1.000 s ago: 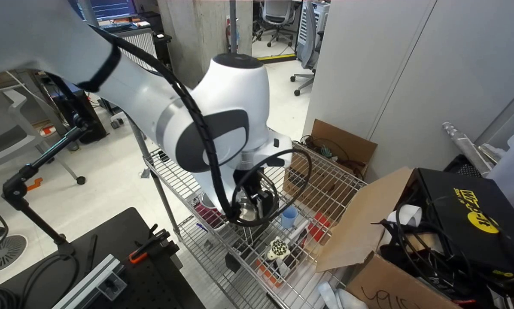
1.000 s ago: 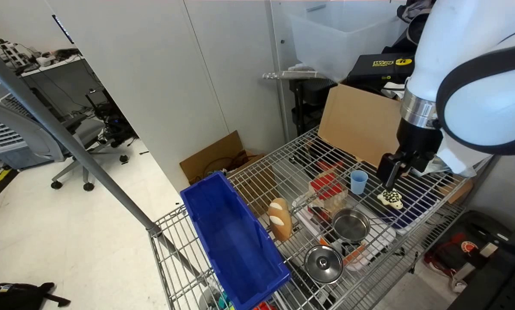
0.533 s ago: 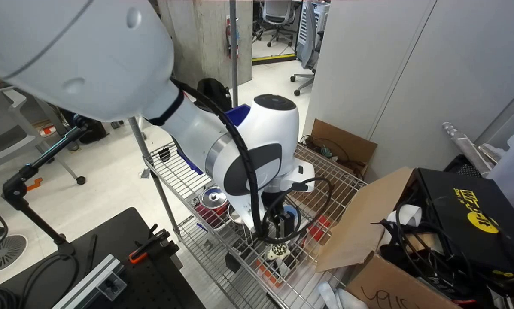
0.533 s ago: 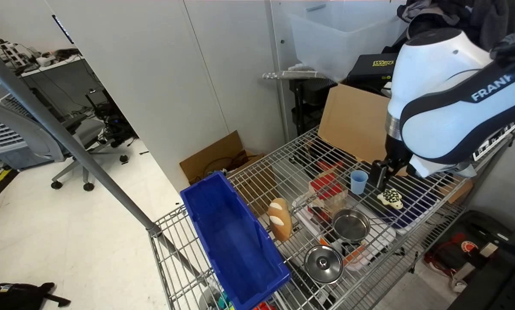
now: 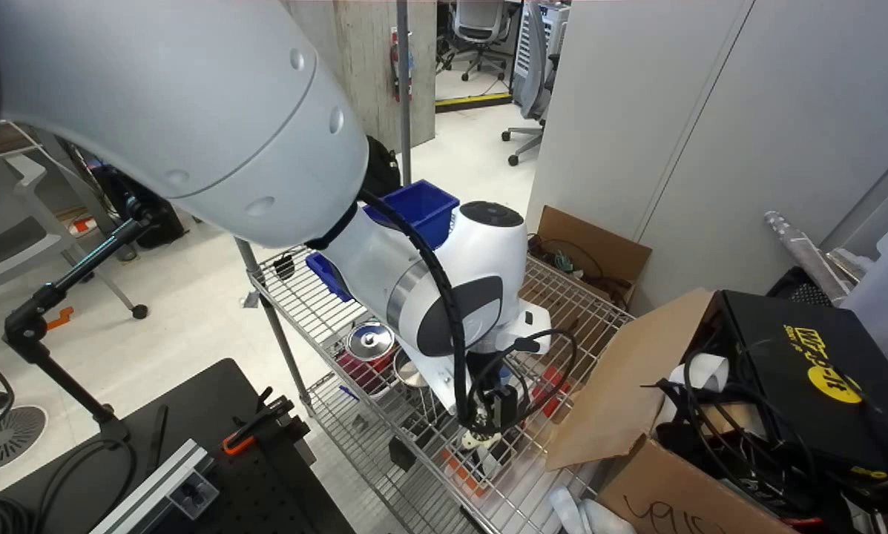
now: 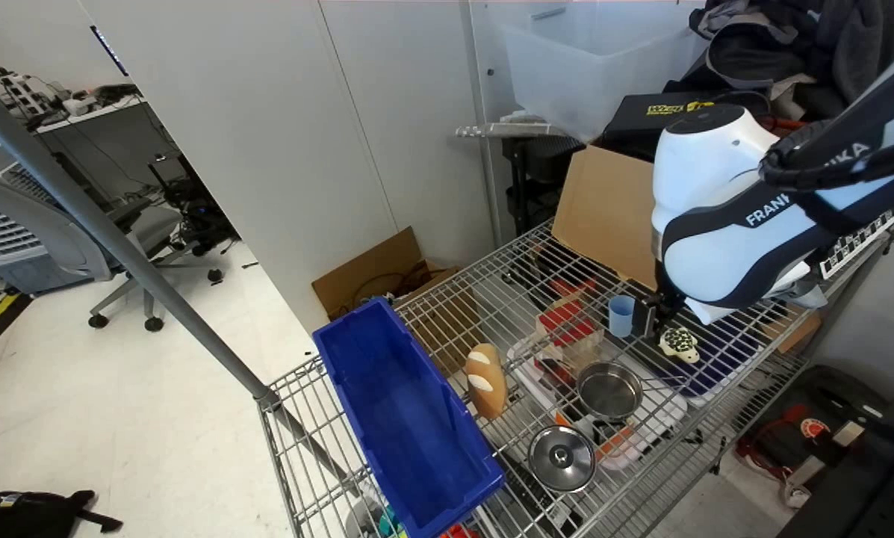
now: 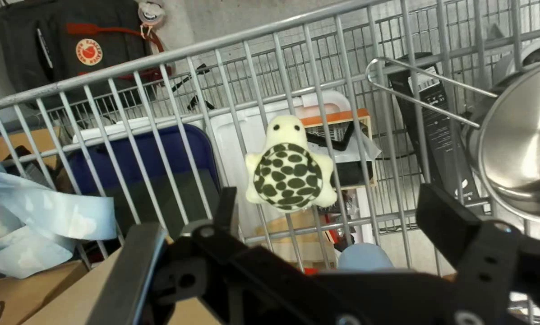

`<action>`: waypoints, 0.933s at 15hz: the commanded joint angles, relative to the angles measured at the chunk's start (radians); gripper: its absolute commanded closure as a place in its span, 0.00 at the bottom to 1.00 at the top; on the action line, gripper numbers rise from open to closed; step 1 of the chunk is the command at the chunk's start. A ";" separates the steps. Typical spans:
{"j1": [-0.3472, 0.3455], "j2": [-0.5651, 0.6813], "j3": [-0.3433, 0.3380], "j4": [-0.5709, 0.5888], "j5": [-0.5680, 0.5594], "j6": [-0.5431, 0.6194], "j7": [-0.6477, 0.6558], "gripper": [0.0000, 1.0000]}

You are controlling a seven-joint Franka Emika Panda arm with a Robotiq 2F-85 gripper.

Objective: Put the turtle plush toy in the silver pan.

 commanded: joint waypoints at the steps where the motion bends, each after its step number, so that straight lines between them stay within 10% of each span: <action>1: 0.024 0.063 -0.032 0.062 -0.018 -0.012 0.036 0.00; 7: 0.034 0.123 -0.051 0.104 -0.017 -0.022 0.051 0.02; 14: 0.056 0.173 -0.071 0.147 -0.018 -0.030 0.074 0.62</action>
